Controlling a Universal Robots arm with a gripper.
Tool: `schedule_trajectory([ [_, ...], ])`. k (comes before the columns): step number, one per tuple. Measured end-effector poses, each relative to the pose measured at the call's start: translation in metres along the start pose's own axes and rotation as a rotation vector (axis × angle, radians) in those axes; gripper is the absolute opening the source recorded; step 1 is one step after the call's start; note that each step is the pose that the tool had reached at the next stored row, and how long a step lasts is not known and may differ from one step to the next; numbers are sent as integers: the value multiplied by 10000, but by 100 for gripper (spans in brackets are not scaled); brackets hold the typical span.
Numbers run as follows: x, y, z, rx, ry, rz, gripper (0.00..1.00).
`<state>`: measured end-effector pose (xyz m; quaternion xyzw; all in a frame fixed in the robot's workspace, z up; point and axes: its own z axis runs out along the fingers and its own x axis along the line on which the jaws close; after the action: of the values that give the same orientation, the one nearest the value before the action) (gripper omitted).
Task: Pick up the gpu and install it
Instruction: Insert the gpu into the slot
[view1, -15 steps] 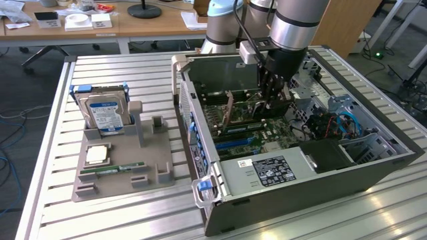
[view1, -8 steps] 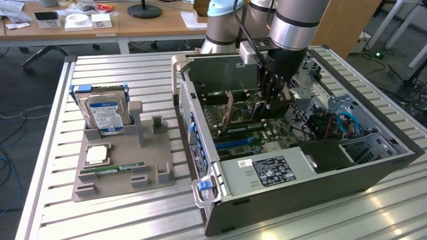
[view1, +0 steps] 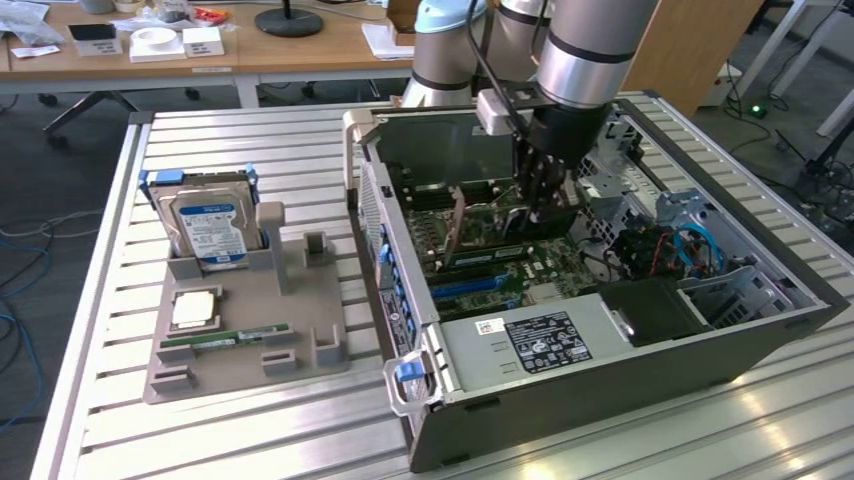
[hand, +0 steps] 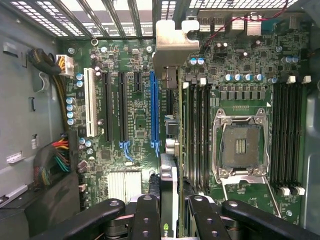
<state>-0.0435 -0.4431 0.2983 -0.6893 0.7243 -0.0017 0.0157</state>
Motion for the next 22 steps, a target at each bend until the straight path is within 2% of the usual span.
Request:
schedule_trajectory([
  [12, 25, 63, 1, 5, -1, 0, 27],
  [18, 34, 125, -1, 20, -2, 0, 27],
  [22, 58, 132, -2, 20, -1, -2, 27],
])
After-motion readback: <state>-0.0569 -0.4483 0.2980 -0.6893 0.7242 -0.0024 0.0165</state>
